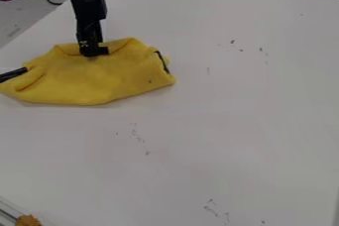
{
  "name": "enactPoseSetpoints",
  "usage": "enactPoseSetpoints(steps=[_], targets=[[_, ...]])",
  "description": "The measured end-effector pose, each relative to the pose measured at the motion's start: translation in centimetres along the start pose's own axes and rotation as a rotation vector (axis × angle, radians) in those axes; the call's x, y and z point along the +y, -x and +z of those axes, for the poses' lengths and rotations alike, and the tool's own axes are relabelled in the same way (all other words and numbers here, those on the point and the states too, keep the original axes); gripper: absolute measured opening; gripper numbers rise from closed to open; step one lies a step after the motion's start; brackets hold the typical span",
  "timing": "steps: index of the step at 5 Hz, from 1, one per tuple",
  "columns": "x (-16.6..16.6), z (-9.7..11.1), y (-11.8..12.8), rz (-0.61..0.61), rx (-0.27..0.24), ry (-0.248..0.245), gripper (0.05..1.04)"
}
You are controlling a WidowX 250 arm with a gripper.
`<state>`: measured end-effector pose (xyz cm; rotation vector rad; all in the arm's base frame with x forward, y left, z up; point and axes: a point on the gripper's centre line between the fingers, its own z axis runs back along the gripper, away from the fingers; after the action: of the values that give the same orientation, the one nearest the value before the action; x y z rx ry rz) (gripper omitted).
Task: Unfold the cloth from the top left to the bottom right
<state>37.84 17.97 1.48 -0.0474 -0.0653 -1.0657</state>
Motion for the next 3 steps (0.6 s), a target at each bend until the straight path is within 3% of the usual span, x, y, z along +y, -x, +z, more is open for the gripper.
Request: enactPoseSetpoints(steps=[1,2,3], targets=[[0.15,0.0,-0.09,-0.005,-0.006,-0.009,0.389],[0.13,-0.03,-0.15,-0.003,-0.01,-0.009,0.175],[0.04,-0.14,-0.16,0.003,-0.011,-0.006,0.079]])
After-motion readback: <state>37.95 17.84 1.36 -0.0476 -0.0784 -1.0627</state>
